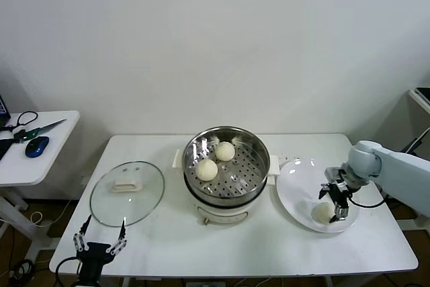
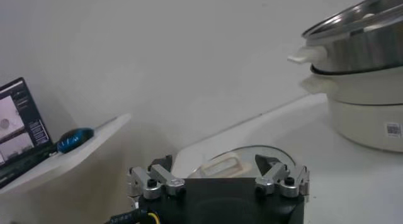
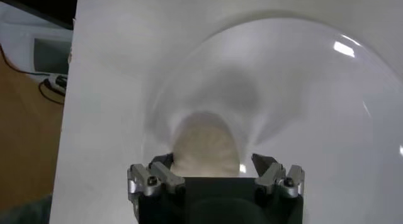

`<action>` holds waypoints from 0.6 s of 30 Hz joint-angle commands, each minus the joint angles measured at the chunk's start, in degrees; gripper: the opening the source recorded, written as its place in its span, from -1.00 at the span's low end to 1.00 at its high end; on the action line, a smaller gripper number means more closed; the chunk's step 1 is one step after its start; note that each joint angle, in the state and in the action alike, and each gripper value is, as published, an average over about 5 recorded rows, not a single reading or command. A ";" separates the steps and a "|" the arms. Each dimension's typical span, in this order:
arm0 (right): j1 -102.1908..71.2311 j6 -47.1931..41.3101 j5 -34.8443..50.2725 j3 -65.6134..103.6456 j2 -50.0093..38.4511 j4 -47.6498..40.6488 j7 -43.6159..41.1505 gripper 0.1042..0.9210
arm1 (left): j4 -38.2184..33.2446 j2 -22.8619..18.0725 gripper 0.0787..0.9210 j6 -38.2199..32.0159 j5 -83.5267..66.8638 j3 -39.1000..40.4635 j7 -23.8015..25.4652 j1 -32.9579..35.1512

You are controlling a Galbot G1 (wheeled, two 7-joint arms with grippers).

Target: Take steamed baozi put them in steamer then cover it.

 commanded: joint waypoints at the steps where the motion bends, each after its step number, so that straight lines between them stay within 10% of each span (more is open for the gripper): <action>1: 0.08 0.12 0.56 -1.36 1.05 -1.21 -0.44 0.74 | 0.14 -0.01 0.77 -0.02 0.18 0.10 -0.01 -0.07; 18: 1.62 1.24 0.61 -2.06 1.40 -1.71 -0.52 0.49 | 0.11 0.05 0.77 0.00 0.24 0.14 -0.04 -0.04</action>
